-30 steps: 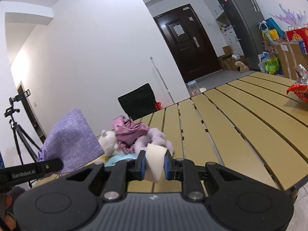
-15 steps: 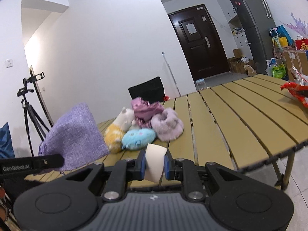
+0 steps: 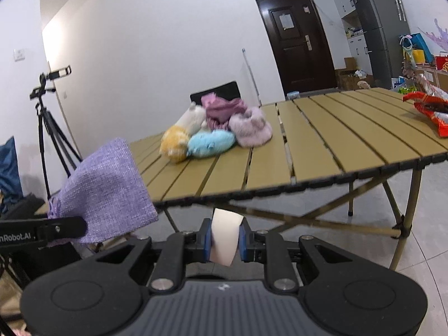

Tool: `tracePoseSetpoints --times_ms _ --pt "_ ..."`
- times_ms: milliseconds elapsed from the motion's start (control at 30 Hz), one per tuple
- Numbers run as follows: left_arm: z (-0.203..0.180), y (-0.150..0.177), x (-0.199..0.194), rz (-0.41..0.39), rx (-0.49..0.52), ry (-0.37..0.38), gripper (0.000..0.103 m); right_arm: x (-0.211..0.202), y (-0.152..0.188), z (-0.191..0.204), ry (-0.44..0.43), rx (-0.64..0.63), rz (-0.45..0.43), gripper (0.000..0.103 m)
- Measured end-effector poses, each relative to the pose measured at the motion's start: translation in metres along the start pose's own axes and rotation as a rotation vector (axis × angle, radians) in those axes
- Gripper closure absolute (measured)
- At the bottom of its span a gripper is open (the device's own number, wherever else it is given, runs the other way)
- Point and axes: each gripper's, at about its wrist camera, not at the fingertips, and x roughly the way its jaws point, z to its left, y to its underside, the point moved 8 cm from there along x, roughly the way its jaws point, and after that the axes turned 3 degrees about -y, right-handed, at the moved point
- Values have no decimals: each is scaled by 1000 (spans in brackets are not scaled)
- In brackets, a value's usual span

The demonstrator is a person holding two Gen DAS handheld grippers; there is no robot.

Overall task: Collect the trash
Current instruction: 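Lift the purple bag and tape roll and carry both over the black bin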

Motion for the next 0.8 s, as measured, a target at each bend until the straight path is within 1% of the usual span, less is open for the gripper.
tracePoseSetpoints --times_ms 433,800 --pt "24 62 -4 92 -26 -27 75 0 54 20 24 -71 127 85" --pt "41 105 9 173 -53 -50 75 7 106 22 71 -117 260 85"
